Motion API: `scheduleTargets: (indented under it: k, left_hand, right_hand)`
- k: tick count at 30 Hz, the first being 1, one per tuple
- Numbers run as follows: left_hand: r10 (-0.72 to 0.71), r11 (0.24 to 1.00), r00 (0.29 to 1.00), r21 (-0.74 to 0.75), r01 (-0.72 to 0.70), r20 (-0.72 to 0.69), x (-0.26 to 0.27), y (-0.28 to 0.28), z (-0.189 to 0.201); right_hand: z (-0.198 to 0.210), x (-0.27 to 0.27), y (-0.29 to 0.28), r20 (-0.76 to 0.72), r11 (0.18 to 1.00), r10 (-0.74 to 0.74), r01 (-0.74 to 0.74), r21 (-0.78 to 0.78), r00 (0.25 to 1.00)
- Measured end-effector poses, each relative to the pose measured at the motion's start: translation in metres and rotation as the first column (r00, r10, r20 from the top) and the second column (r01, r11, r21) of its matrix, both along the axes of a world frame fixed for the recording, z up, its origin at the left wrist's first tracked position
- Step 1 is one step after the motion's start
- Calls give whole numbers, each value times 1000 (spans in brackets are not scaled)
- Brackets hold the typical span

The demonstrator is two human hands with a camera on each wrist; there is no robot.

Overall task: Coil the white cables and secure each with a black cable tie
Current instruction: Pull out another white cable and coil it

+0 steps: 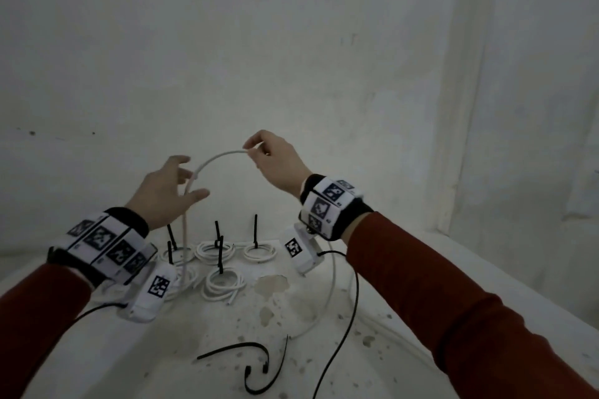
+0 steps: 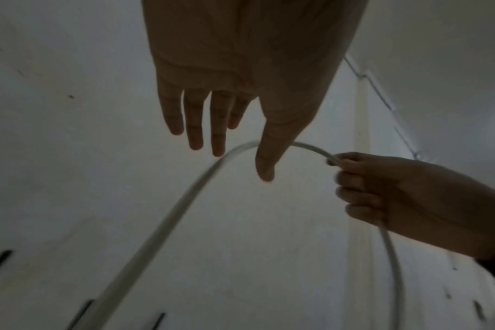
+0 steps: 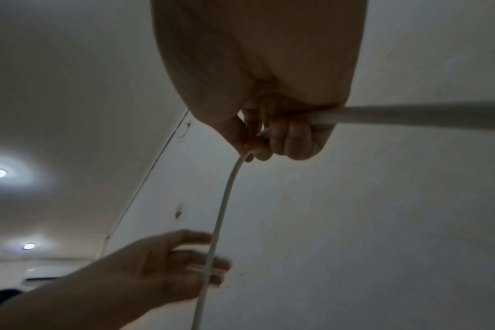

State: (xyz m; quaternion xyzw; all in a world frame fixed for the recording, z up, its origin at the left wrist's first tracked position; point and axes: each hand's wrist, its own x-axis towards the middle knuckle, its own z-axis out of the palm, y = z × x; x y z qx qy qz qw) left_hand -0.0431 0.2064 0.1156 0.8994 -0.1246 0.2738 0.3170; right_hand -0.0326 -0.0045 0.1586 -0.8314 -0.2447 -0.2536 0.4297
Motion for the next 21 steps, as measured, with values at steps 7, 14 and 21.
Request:
scheduleTargets:
  k: [7, 14, 21]
  left_hand:
    - [-43, 998, 942, 64, 23, 334, -3, -26, 31]
    - [62, 995, 867, 33, -90, 494, -5, -4, 50]
    - [206, 978, 799, -105, -178, 564, 3, 41, 68]
  right_hand:
    - [5, -7, 27, 25, 989, 99, -101, 110, 995]
    - [-16, -3, -4, -54, 995, 99, -98, 24, 994]
    - [-61, 4, -56, -77, 990, -47, 36, -134, 996]
